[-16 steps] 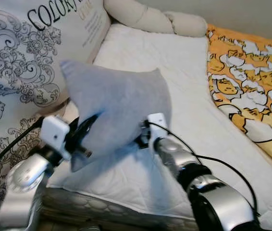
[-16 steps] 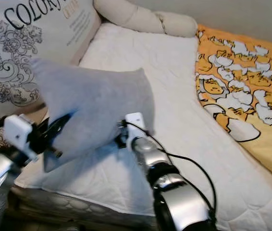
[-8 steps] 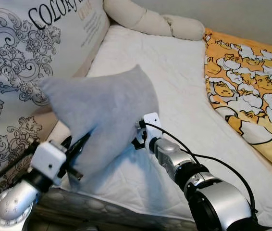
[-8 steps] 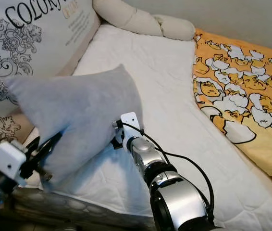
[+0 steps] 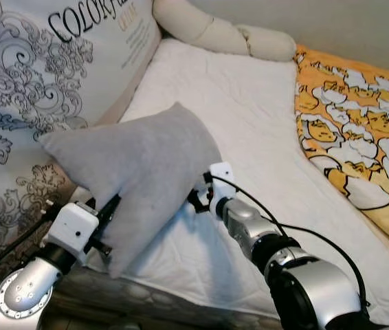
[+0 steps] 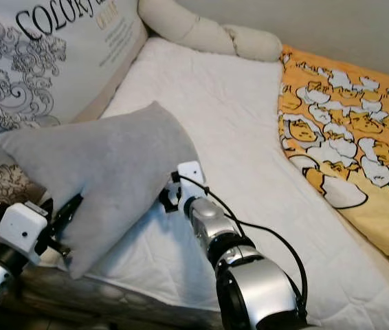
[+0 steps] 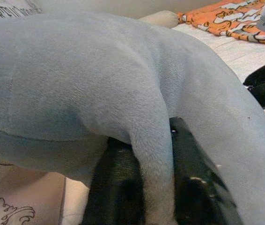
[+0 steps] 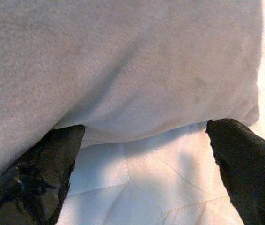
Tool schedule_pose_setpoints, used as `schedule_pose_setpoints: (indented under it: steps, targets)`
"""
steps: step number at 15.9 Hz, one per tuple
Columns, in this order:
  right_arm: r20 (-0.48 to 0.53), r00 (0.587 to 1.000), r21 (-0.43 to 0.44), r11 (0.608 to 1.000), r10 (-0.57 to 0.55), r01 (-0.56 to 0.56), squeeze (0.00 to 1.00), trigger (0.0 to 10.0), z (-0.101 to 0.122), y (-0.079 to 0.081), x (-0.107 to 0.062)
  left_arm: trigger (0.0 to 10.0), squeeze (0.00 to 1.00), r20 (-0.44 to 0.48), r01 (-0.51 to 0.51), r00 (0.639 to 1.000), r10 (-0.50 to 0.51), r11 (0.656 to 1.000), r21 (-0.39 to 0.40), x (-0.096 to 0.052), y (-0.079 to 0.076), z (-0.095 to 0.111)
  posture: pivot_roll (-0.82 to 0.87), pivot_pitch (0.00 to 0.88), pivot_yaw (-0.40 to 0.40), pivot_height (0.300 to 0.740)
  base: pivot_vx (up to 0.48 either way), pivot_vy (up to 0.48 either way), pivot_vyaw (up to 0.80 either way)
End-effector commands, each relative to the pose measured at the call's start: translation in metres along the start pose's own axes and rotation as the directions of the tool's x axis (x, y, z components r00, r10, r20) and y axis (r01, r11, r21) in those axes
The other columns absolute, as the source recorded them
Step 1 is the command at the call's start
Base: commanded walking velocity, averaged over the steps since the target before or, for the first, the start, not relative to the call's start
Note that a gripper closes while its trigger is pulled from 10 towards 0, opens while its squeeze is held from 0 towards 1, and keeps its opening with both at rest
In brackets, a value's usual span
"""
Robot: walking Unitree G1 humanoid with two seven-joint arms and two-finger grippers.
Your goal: Clean up the room
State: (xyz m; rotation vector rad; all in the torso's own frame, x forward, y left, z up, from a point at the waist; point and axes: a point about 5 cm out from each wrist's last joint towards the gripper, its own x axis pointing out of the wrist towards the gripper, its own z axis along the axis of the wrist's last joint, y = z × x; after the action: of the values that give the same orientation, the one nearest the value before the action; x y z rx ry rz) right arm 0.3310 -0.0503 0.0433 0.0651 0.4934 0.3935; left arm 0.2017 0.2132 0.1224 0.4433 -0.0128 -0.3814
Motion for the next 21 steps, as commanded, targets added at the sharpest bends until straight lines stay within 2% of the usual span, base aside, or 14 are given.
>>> schedule_pose_setpoints:
  steps: [1, 2, 3, 4, 5, 6, 7, 10, 12, 13, 14, 16, 18, 21]
  targets:
    - [0.03, 0.999, 0.054, 0.998, -0.043, 0.041, 0.0, 10.0, -0.001, -0.016, -0.004, 10.0, 1.0, 0.02, 0.041, 0.999, -0.041, 0.999, -0.004, 0.003, -0.002, 0.003, 0.25, 0.0, -0.128, 0.74, 0.0, 0.0, 0.0]
    - [0.037, 0.997, 0.074, 0.995, -0.07, 0.067, 0.0, 10.0, -0.003, -0.03, -0.008, 10.0, 1.0, 0.027, 0.084, 0.996, -0.083, 0.996, -0.026, 0.001, -0.003, 0.004, 0.25, 0.0, -0.126, 0.74, 0.0, 0.0, 0.0]
    - [0.047, 0.996, 0.092, 0.993, -0.079, 0.075, 0.0, 10.0, -0.005, -0.041, -0.012, 10.0, 0.81, 0.017, 0.17, 0.985, -0.169, 0.984, -0.051, -0.003, -0.006, 0.005, 0.24, 0.0, -0.121, 0.74, 0.0, 0.0, 0.0]
    - [0.056, 0.995, 0.088, 0.993, -0.081, 0.076, 0.0, 10.0, -0.005, -0.053, -0.016, 10.0, 0.0, -0.04, 0.294, 0.954, -0.297, 0.954, -0.064, -0.01, -0.012, 0.003, 0.24, 0.0, -0.12, 0.74, 0.0, 0.0, 0.0]
    - [0.056, 0.995, 0.075, 0.994, -0.079, 0.075, 0.0, 10.0, -0.006, -0.059, -0.018, 10.0, 0.0, -0.08, 0.355, 0.929, -0.361, 0.932, -0.076, -0.015, -0.014, 0.001, 0.24, 0.0, -0.12, 0.74, 0.0, 0.0, 0.0]
    - [0.075, 0.995, 0.053, 0.997, -0.066, 0.062, 0.0, 10.0, -0.005, -0.077, -0.027, 10.0, 0.0, -0.155, 0.44, 0.88, -0.45, 0.893, -0.094, -0.024, -0.013, -0.001, 0.23, 0.0, -0.115, 0.74, 0.0, 0.0, 0.0]
    - [0.078, 0.995, 0.043, 0.997, -0.062, 0.059, 0.0, 10.0, -0.005, -0.081, -0.029, 10.0, 0.0, -0.159, 0.439, 0.879, -0.45, 0.893, -0.098, -0.025, -0.011, 0.0, 0.23, 0.0, -0.115, 0.74, 0.0, 0.0, 0.0]
    - [0.105, 0.994, -0.054, 0.998, -0.029, 0.035, 0.0, 10.0, -0.005, -0.111, -0.051, 10.0, 0.0, -0.144, 0.408, 0.894, -0.425, 0.903, -0.13, -0.024, 0.016, 0.01, 0.19, 0.0, -0.105, 0.74, 0.0, 0.0, 0.0]
    - [0.12, 0.992, -0.081, 0.996, -0.029, 0.039, 0.0, 10.0, -0.003, -0.123, -0.064, 10.0, 0.0, -0.137, 0.448, 0.871, -0.472, 0.877, -0.177, -0.024, 0.028, 0.02, 0.17, 0.0, -0.099, 0.74, 0.0, 0.0, 0.0]
    - [0.126, 0.991, -0.088, 0.995, -0.035, 0.046, 0.58, 10.0, -0.002, -0.126, -0.067, 10.0, 1.0, -0.129, 0.459, 0.864, -0.486, 0.867, -0.193, -0.023, 0.031, 0.023, 0.16, 0.0, -0.096, 0.74, 0.0, 0.0, 0.0]
    - [0.14, 0.989, -0.079, 0.996, -0.037, 0.049, 1.0, 10.0, 0.001, -0.131, -0.073, 10.0, 1.0, -0.124, 0.484, 0.852, -0.509, 0.856, -0.183, -0.021, 0.039, 0.029, 0.15, 0.0, -0.09, 0.74, 0.0, 0.0, 0.0]
    - [0.153, 0.988, -0.108, 0.994, -0.017, 0.034, 1.0, 10.0, 0.006, -0.131, -0.079, 10.0, 1.0, -0.124, 0.473, 0.858, -0.499, 0.86, -0.19, -0.017, 0.052, 0.033, 0.13, 0.0, -0.085, 0.74, 0.0, 0.0, 0.0]
    - [0.178, 0.984, -0.12, 0.993, 0.009, 0.012, 1.0, 10.0, 0.014, -0.131, -0.087, 10.0, 1.0, -0.042, 0.413, 0.903, -0.428, 0.89, -0.191, -0.006, 0.067, 0.047, 0.12, 0.0, -0.077, 0.74, 0.0, 0.0, 0.0]
    - [0.209, 0.978, -0.122, 0.992, 0.021, 0.005, 1.0, 10.0, 0.022, -0.128, -0.098, 10.0, 1.0, 0.075, 0.376, 0.927, -0.368, 0.904, -0.203, 0.014, 0.066, 0.064, 0.09, 0.0, -0.054, 0.74, 0.0, 0.0, 0.0]
